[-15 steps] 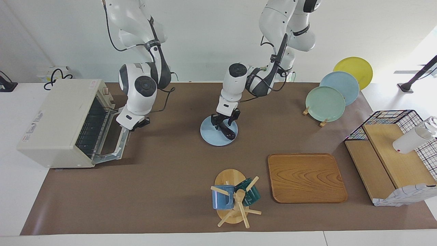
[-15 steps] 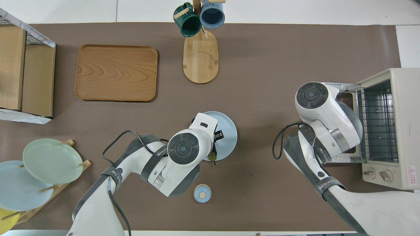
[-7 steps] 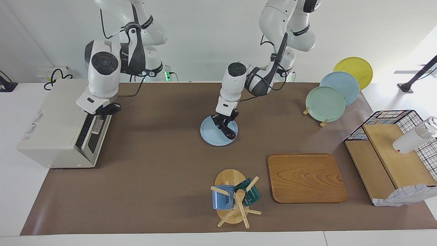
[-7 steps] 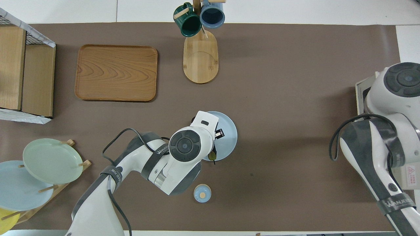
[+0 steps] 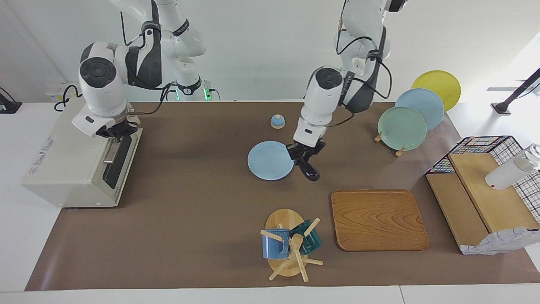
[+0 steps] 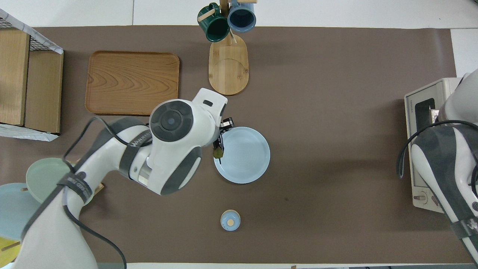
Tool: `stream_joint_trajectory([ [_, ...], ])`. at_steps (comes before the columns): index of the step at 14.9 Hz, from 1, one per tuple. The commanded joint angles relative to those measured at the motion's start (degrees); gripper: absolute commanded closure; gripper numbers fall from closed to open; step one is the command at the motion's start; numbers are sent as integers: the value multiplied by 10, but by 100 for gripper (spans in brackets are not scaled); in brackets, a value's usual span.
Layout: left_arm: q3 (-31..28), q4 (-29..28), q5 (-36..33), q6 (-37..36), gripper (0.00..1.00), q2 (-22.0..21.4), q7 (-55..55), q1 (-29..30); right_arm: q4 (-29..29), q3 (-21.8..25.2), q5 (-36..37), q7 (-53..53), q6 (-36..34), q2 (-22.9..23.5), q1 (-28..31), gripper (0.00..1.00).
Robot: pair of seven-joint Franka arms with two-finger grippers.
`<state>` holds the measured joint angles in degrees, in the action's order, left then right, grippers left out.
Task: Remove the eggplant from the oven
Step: 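Grasp the purple eggplant with the left gripper while the right gripper withdraws, then lift the eggplant with the left gripper onto the wooden tray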
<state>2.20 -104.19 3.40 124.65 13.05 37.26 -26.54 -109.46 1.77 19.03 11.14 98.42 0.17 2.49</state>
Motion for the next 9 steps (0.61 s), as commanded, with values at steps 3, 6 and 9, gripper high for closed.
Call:
stream_joint_trajectory([
  [3, 7, 160, 16, -70, 100, 119, -210, 134, 101, -8, -114, 13, -53, 11, -1, 79],
  [6, 8, 239, 14, -73, 100, 202, -274, 180, 122, -8, -160, 12, -60, 13, 0, 0],
  [9, 9, 262, 14, -51, 100, 235, -303, 195, 141, -9, -165, -3, -68, 18, -6, 0],
])
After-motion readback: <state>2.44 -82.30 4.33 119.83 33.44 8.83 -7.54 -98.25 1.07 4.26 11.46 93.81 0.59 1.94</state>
